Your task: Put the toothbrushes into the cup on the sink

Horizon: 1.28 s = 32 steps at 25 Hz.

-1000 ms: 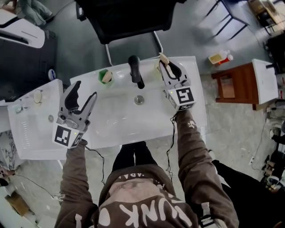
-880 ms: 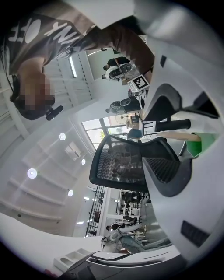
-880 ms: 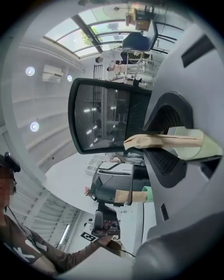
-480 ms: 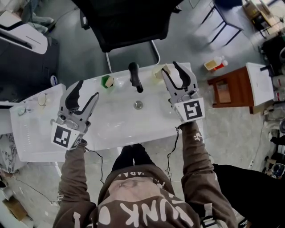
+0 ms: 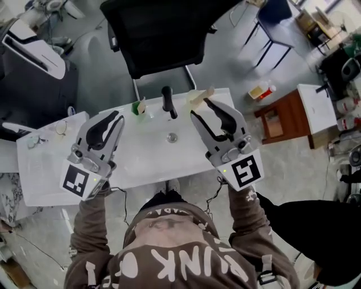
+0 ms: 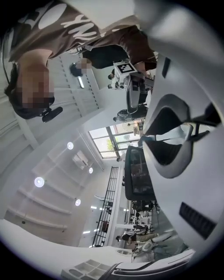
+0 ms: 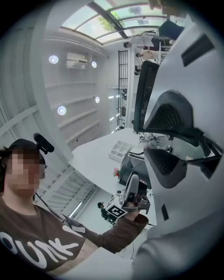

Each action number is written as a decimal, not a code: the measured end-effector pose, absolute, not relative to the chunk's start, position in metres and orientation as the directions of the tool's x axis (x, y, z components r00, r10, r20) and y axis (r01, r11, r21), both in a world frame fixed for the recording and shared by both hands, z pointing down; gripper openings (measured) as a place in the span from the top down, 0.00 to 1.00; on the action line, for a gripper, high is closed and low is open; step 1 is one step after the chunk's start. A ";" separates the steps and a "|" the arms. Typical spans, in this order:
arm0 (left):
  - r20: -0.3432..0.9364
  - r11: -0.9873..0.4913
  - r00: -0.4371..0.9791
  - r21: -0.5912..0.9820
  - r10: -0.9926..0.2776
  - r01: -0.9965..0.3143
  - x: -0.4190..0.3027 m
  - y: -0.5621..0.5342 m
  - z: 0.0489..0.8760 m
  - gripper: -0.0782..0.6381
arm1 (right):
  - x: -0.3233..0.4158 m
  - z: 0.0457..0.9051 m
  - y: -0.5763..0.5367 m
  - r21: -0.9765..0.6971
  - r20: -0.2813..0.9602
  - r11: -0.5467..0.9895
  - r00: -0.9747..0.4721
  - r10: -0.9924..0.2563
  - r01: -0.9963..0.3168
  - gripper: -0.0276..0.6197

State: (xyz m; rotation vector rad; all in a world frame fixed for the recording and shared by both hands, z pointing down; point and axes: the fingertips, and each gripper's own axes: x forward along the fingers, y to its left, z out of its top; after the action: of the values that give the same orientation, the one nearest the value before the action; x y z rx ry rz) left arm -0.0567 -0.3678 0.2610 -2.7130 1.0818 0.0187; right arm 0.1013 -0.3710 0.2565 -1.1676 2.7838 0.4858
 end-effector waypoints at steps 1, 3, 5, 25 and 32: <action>-0.088 -0.706 0.731 -0.206 -0.677 -0.678 -0.056 -0.361 0.257 0.85 | 0.099 0.252 -0.362 0.260 -0.201 0.659 -0.707 -0.678 -0.706 0.74; -0.074 -0.715 0.738 -0.202 -0.671 -0.670 -0.054 -0.347 0.251 0.88 | 0.097 0.247 -0.347 0.265 -0.202 0.654 -0.704 -0.681 -0.709 0.79; -0.068 -0.723 0.745 -0.198 -0.664 -0.662 -0.052 -0.335 0.247 0.88 | 0.097 0.248 -0.335 0.261 -0.199 0.645 -0.694 -0.692 -0.718 0.85; -0.082 -0.730 0.759 -0.225 -0.646 -0.645 -0.052 -0.298 0.229 0.88 | 0.095 0.260 -0.299 0.268 -0.154 0.634 -0.682 -0.715 -0.726 0.95; -0.083 -0.729 0.760 -0.230 -0.645 -0.644 -0.051 -0.298 0.227 0.88 | 0.095 0.258 -0.297 0.272 -0.155 0.629 -0.678 -0.718 -0.728 0.95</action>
State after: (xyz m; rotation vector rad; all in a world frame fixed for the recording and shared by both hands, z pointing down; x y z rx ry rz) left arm -0.0510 -0.2981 0.2269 -2.7118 1.0110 -0.0034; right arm 0.0953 -0.2970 0.2581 -1.2462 2.8069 0.4899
